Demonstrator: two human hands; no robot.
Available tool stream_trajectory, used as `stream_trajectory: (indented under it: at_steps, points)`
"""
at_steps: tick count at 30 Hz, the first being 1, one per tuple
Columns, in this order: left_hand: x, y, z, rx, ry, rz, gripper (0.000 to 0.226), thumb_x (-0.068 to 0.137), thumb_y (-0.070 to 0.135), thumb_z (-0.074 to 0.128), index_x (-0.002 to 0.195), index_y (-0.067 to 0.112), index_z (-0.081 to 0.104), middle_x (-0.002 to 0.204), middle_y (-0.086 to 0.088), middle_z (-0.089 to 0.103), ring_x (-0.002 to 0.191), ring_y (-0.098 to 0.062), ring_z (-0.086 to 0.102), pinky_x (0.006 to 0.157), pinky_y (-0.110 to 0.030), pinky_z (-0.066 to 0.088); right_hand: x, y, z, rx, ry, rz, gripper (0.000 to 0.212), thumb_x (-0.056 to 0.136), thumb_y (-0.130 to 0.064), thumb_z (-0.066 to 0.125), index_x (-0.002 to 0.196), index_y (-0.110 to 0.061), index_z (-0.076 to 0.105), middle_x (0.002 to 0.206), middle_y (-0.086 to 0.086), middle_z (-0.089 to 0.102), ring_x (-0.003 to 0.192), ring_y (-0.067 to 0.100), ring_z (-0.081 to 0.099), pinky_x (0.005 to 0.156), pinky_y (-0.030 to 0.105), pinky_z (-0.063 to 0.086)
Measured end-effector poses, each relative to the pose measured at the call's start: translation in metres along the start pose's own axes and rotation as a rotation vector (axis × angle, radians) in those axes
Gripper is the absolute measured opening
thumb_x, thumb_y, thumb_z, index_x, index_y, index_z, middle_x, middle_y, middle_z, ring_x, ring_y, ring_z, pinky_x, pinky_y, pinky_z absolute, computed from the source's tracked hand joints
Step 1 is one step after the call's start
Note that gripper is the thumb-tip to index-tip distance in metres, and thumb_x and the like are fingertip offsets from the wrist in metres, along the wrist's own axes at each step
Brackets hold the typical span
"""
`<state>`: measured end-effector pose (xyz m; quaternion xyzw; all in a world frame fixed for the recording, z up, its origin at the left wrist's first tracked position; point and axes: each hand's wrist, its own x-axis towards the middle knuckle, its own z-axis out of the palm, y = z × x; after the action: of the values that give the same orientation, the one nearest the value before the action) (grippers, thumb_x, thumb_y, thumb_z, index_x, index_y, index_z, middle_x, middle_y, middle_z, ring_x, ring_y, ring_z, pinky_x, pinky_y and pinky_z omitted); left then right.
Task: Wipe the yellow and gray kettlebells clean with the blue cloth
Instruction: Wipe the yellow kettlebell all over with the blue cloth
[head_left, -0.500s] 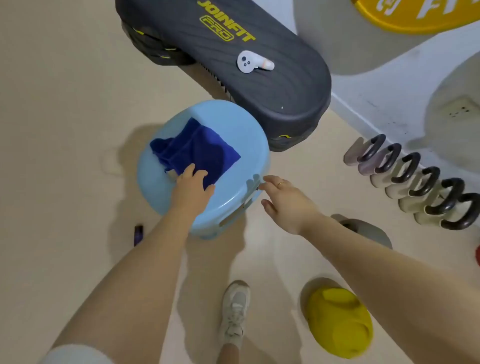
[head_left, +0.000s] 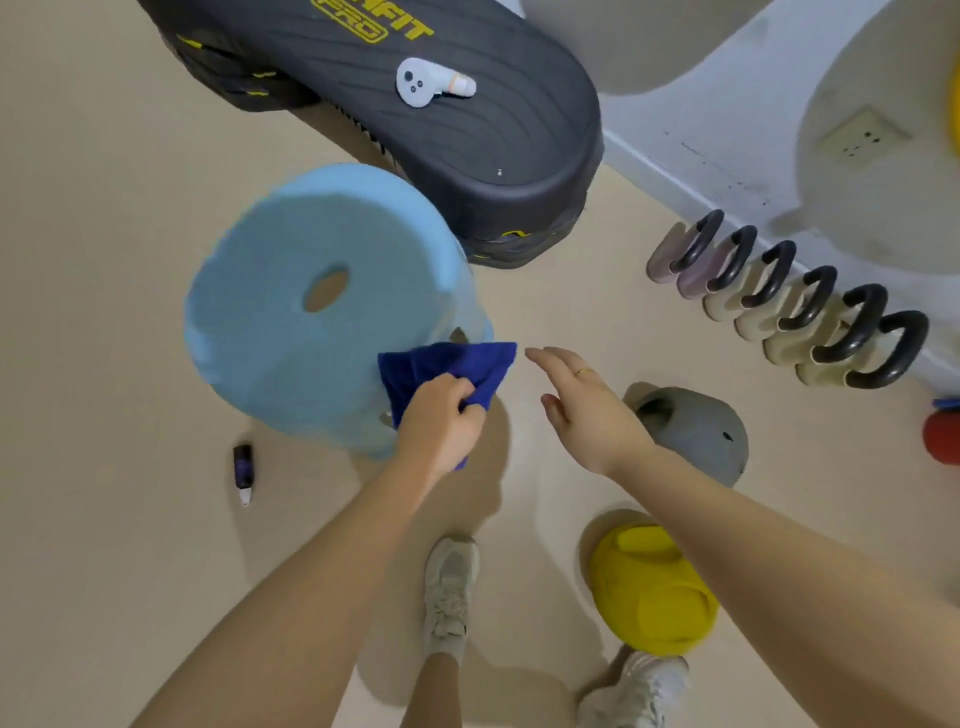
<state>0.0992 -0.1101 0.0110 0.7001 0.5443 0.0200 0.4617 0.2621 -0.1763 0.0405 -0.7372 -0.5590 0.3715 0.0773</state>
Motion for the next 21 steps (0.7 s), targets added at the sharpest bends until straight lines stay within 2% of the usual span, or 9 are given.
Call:
stream_trajectory:
  at_steps: [2,4,7,9,11,14,17,19,21]
  points:
    - [-0.020,0.023,0.034,-0.107,-0.145,0.011,0.020,0.081,-0.003,0.041,0.063,0.006,0.041,0.069,-0.002,0.042,0.063,-0.020,0.038,0.055,-0.029,0.023,-0.022,0.025,-0.013,0.009,0.008,0.003,0.060,0.093,-0.006,0.045,0.145,-0.026,0.024,0.154,0.004,0.018,0.133,0.026,0.031,0.098,0.036,0.039]
    - [-0.039,0.048,0.064,-0.200,-0.267,0.019,0.025,0.079,-0.005,0.036,0.062,0.013,0.033,0.062,0.001,0.033,0.057,-0.017,0.030,0.055,-0.029,0.022,-0.049,0.058,-0.025,0.034,-0.006,0.039,0.061,0.090,-0.010,0.053,0.143,-0.027,0.030,0.155,0.003,0.017,0.135,0.026,0.027,0.104,0.034,0.032]
    - [-0.069,0.089,0.107,-0.288,-0.379,0.084,0.023,0.077,0.003,0.035,0.060,0.017,0.029,0.056,0.005,0.029,0.055,-0.014,0.026,0.056,-0.030,0.023,-0.102,0.113,-0.037,0.109,-0.002,0.093,0.054,0.087,-0.022,0.061,0.137,-0.025,0.042,0.149,0.002,0.032,0.136,0.021,0.027,0.107,0.028,0.024]
    - [-0.090,0.114,0.140,-0.345,-0.422,0.096,0.010,0.069,0.012,0.034,0.061,0.017,0.031,0.055,0.007,0.032,0.053,-0.011,0.029,0.055,-0.028,0.025,-0.142,0.149,-0.043,0.215,-0.017,0.145,0.051,0.088,-0.023,0.061,0.136,-0.024,0.043,0.136,0.000,0.050,0.126,0.013,0.041,0.098,0.017,0.027]
    - [-0.111,0.136,0.180,-0.431,-0.468,0.079,0.004,0.065,0.014,0.033,0.063,0.016,0.036,0.049,0.012,0.036,0.046,-0.005,0.031,0.050,-0.022,0.027,-0.187,0.185,-0.044,0.341,-0.083,0.223,0.059,0.088,-0.025,0.062,0.140,-0.029,0.035,0.112,0.000,0.063,0.105,0.010,0.053,0.085,0.014,0.032]
    - [-0.143,0.159,0.247,-0.488,-0.484,0.024,0.009,0.065,0.017,0.034,0.068,0.016,0.042,0.058,0.007,0.043,0.058,-0.011,0.039,0.059,-0.023,0.033,-0.253,0.234,-0.037,0.471,-0.142,0.268,0.065,0.087,-0.023,0.063,0.141,-0.036,0.029,0.093,-0.001,0.061,0.090,0.012,0.056,0.079,0.011,0.039]
    - [-0.178,0.171,0.304,-0.475,-0.526,-0.007,0.014,0.070,0.014,0.037,0.074,0.007,0.048,0.055,0.011,0.046,0.054,-0.008,0.040,0.055,-0.023,0.033,-0.307,0.276,-0.029,0.639,-0.076,0.299,0.041,0.091,-0.017,0.058,0.130,-0.029,0.048,0.096,0.001,0.060,0.093,0.017,0.057,0.084,0.014,0.041]
    - [-0.206,0.177,0.329,-0.434,-0.579,-0.013,0.011,0.083,0.007,0.038,0.076,0.004,0.047,0.052,0.013,0.045,0.049,-0.004,0.039,0.052,-0.022,0.031,-0.336,0.293,-0.024,0.741,-0.048,0.356,0.023,0.095,-0.019,0.050,0.116,-0.016,0.059,0.099,0.005,0.061,0.093,0.018,0.056,0.083,0.014,0.041]
    - [-0.231,0.181,0.347,-0.384,-0.633,-0.026,0.021,0.088,0.003,0.037,0.074,0.014,0.048,0.057,0.011,0.048,0.052,-0.003,0.043,0.055,-0.023,0.032,-0.357,0.303,-0.013,0.839,-0.056,0.445,0.028,0.097,-0.020,0.044,0.102,0.001,0.062,0.093,0.008,0.060,0.085,0.017,0.053,0.074,0.015,0.042]
